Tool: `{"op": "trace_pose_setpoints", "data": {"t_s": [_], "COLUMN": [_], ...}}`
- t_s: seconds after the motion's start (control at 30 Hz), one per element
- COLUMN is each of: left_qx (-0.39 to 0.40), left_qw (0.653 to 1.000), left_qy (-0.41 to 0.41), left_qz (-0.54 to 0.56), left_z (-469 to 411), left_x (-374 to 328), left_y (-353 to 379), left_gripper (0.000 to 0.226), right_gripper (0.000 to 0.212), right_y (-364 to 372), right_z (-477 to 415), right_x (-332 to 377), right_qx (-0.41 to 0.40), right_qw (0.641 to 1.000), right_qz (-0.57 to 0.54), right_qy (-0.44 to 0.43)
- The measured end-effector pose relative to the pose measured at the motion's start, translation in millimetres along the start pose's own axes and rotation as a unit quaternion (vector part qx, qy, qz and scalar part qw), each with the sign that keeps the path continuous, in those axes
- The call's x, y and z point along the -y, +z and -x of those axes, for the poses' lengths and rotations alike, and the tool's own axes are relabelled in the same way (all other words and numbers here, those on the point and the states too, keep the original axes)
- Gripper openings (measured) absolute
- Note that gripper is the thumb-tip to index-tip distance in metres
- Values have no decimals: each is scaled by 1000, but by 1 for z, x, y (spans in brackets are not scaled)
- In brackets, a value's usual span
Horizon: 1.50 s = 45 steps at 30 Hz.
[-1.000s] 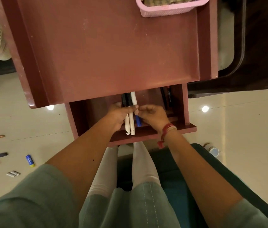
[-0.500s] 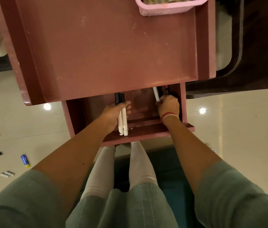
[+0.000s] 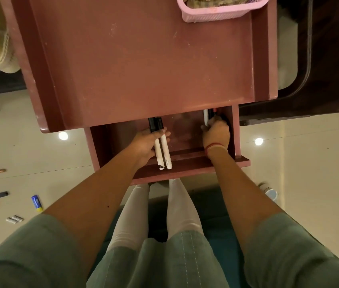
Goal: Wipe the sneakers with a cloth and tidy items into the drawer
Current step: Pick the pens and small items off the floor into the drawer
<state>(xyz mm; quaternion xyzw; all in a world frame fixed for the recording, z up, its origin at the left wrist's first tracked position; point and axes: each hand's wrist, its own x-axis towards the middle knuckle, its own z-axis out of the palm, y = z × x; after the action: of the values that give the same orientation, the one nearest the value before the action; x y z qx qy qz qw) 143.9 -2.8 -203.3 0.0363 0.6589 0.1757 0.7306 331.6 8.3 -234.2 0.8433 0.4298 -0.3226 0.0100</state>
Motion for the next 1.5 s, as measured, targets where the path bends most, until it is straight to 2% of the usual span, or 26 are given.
{"op": "trace_pose_setpoints", "data": {"t_s": [0.03,0.1,0.17,0.2,0.3,0.4,0.47,0.6,0.73,0.8,0.97,1.03,1.13,1.2,1.27,1.33,1.37,1.43,1.5], "left_qx": [-8,-32,-34,-24,5,-2,-13,-55,-66,-58,-45,-46,-50,-40,-28,-14,-7,3,3], "left_qw": [1000,999,999,999,1000,1000,999,997,998,998,992,991,993,995,996,997,997,999,999], "left_qy": [0,-1,4,6,12,-2,-6,-6,-5,-15,-37,-37,-31,-21,-9,6,9,12,18], "left_qz": [3,18,32,33,14,22,45,50,22,31,115,122,103,87,79,77,70,51,48], "left_z": [-1,-1,-1,-1,0,0,1,0,-4,-5,-2,-1,-1,0,0,0,0,0,1], "left_x": [0,-1,-2,-3,-1,0,2,5,6,6,6,7,5,3,0,-2,-2,-4,-5], "left_y": [0,2,5,6,6,1,-1,-5,-7,-8,-11,-10,-8,-5,-2,-1,0,2,3], "left_gripper": [17,9,4,4,8,8,11,14,11,14,39,40,27,15,14,11,8,7,6], "right_gripper": [25,25,23,23,25,19,15,19,17,18,29,30,24,18,19,24,23,18,17], "right_y": [-3,-6,-2,2,11,14,12,2,5,8,13,14,10,4,-2,-7,-7,0,6], "right_z": [9,37,65,75,87,83,75,41,6,-4,-13,-11,-6,4,27,59,72,83,79], "right_x": [3,15,24,27,31,28,22,5,-9,-9,-5,-7,-7,-1,12,26,30,32,30], "right_qx": [22,141,247,256,223,236,215,71,11,10,15,17,18,37,133,259,281,227,193], "right_qw": [996,957,932,933,938,925,926,981,995,998,999,998,1000,995,973,944,938,954,962], "right_qz": [-89,-253,-266,-254,-264,-297,-302,-174,-79,-45,42,50,-7,-95,-186,-204,-196,-181,-187], "right_qy": [4,25,13,-2,-9,37,73,56,55,43,22,22,18,9,-2,-35,-55,-76,-50]}}
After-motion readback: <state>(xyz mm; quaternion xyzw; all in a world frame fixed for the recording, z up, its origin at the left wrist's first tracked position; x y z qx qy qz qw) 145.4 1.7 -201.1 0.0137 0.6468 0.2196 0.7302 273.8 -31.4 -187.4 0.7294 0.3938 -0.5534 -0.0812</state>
